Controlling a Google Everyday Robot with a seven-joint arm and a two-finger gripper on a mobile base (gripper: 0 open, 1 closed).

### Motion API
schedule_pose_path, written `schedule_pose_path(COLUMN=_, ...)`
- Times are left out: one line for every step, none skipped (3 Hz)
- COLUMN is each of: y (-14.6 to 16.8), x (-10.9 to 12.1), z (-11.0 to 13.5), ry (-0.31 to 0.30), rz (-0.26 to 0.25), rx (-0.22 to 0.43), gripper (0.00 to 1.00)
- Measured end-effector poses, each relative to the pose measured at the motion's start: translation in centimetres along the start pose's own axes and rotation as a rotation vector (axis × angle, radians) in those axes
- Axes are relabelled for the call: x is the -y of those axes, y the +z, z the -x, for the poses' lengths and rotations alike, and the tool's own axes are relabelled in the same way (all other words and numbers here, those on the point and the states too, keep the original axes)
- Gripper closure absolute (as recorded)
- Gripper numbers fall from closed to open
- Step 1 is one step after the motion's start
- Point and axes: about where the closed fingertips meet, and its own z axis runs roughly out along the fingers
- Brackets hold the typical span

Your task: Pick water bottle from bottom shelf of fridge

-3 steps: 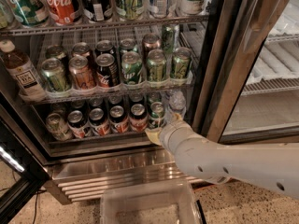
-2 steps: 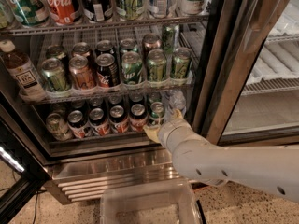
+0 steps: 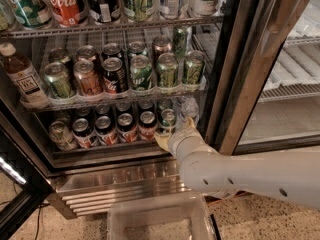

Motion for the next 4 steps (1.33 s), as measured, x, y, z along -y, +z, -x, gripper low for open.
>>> schedule_pose_path(y=0.0, x=1.1, z=0.3, ry=0.004, rz=-0.065, rx=0.030, gripper=0.30)
schedule_pose_path(y=-1.7, x=2.7, z=1.2, ry=0.007, rz=-0.150, rx=0.074, gripper=0.30)
schedule_pose_path(y=-2.6, x=3.9, z=1.3, ry=0.016, rz=-0.189, rx=0.087, gripper=0.31)
schedule_pose_path(y=-1.7, x=3.8, z=0.5, ry=0.037, rz=-0.161, rx=0.072, gripper=0.31)
